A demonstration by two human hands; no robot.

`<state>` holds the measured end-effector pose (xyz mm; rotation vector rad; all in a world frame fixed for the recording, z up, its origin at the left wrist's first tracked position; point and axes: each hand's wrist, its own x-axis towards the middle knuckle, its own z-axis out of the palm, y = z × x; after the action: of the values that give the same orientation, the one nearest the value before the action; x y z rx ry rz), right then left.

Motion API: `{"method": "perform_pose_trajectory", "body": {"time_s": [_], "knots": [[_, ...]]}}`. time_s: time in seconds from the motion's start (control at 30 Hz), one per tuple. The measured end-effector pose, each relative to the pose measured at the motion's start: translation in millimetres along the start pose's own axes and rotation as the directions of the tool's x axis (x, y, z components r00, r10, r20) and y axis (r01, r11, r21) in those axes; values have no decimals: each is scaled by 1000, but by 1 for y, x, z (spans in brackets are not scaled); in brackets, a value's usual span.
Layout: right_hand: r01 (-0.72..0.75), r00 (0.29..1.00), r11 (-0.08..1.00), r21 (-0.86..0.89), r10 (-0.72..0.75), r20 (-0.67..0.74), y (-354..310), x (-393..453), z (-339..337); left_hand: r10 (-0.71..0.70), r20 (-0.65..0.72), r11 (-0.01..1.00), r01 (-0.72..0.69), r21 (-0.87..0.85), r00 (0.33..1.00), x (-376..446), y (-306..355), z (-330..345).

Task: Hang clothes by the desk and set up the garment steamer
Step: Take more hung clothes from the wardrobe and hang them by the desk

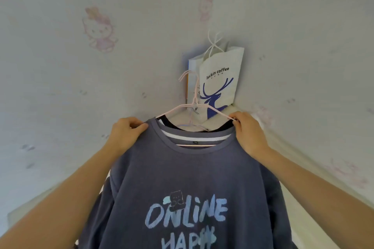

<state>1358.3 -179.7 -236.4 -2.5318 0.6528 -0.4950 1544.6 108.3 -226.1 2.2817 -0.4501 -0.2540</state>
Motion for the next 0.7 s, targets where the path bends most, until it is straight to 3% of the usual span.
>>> {"method": "perform_pose_trajectory", "body": {"time_s": [0.23,0.4,0.7], "knots": [[-33,995,998,-48,38,95,41,18,61,-161,64,987,159,29,985,32,-64,51],[-84,982,991,-102,100,162,55,27,91,-137,68,981,125,152,988,40,-90,67],[-143,962,967,-210,186,202,49,70,106,-73,-42,974,80,213,996,79,-83,80]]}}
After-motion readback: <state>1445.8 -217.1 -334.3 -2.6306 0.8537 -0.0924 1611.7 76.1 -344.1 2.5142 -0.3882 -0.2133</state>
